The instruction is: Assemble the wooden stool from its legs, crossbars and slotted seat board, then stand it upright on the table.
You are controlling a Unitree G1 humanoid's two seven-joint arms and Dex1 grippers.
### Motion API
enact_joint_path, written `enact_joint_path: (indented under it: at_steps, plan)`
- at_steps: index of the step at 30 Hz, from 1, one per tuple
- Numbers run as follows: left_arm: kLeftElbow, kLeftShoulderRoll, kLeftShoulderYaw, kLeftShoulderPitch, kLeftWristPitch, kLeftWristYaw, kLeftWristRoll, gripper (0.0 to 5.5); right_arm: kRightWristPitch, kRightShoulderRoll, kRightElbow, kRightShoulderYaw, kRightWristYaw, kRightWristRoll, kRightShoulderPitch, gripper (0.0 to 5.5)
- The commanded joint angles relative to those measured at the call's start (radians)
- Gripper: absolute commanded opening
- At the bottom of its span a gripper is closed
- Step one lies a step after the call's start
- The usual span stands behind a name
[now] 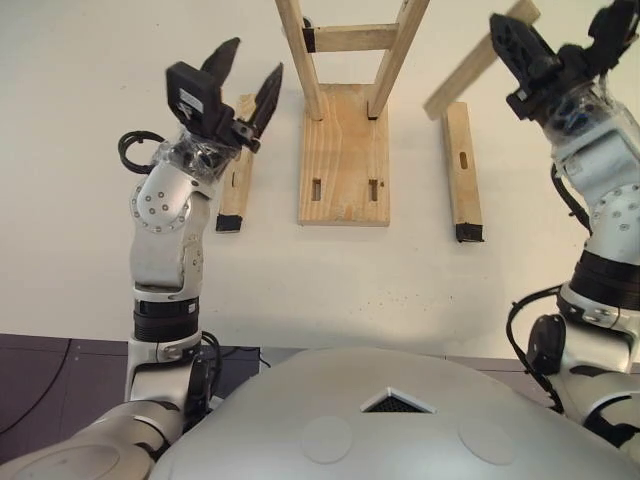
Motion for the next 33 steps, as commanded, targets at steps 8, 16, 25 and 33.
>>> enact_joint_path:
  at_steps: [8,16,25,33]
  plan:
    - [-0.035,-0.031,0.017,0.021,0.029,0.056,-0.016,2.88,-0.197,0.101,-0.021,0.014,-0.001,-0.225,0.243,0.38]
    - [-0.048,-0.021,0.035,0.025,0.045,0.065,-0.022,2.88,-0.182,0.132,-0.082,0.025,-0.062,-0.273,0.327,0.38]
    - [-0.050,-0.022,0.043,0.018,0.065,0.086,-0.019,2.88,-0.278,0.160,-0.065,0.145,-0.133,-0.480,0.385,0.38]
    - [-0.048,-0.014,0.044,0.012,0.088,0.088,-0.017,2.88,-0.354,0.219,0.026,0.165,-0.144,-0.535,0.418,0.38]
